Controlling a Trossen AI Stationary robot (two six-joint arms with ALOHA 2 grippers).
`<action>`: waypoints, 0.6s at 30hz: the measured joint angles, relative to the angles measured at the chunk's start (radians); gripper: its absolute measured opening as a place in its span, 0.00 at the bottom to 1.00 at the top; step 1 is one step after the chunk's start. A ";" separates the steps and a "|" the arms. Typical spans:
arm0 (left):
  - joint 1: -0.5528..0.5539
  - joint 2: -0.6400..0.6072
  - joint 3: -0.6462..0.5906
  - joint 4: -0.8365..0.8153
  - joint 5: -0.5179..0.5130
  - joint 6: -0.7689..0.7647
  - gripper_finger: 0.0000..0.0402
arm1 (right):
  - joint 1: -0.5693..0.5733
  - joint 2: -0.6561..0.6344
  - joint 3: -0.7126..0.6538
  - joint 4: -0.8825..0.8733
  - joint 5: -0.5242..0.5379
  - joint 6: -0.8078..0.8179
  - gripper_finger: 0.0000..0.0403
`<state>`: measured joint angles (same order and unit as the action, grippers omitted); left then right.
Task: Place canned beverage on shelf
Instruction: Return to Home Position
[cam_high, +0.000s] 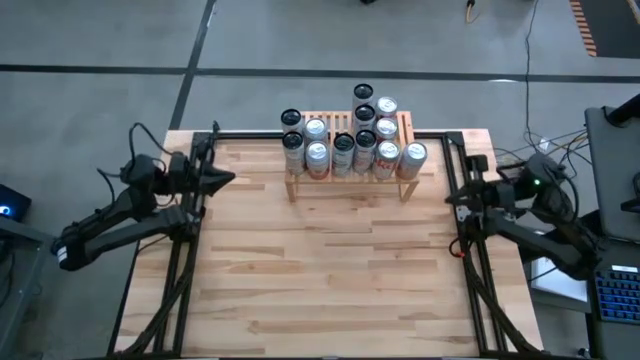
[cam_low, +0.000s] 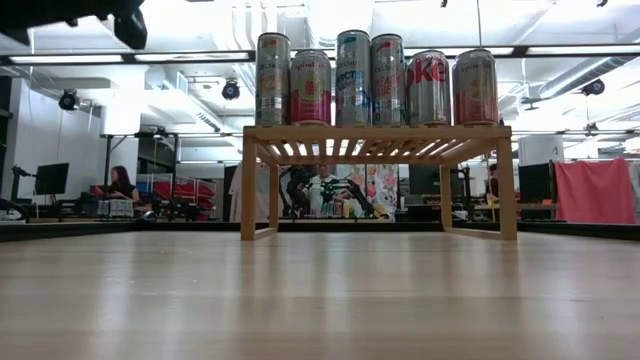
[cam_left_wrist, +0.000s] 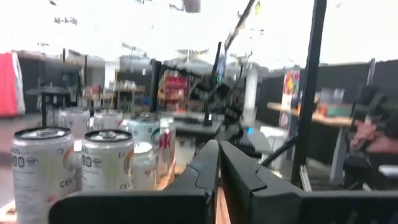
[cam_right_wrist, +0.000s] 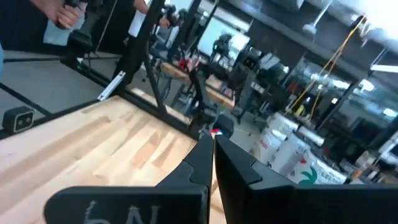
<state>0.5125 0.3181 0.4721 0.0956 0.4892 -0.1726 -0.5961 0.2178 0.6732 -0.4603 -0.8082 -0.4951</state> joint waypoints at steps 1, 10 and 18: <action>0.000 -0.018 -0.031 0.045 -0.002 -0.015 0.00 | 0.000 -0.025 -0.013 0.002 0.001 0.001 0.02; 0.000 -0.124 -0.268 0.238 -0.007 -0.180 0.00 | 0.000 -0.215 -0.183 0.158 0.054 0.116 0.02; 0.000 -0.184 -0.442 0.449 -0.006 -0.240 0.00 | 0.000 -0.197 -0.258 0.217 0.129 0.140 0.02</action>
<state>0.5125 0.1343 0.0297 0.5448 0.4827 -0.4127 -0.5964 0.0209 0.4156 -0.2428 -0.6789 -0.3555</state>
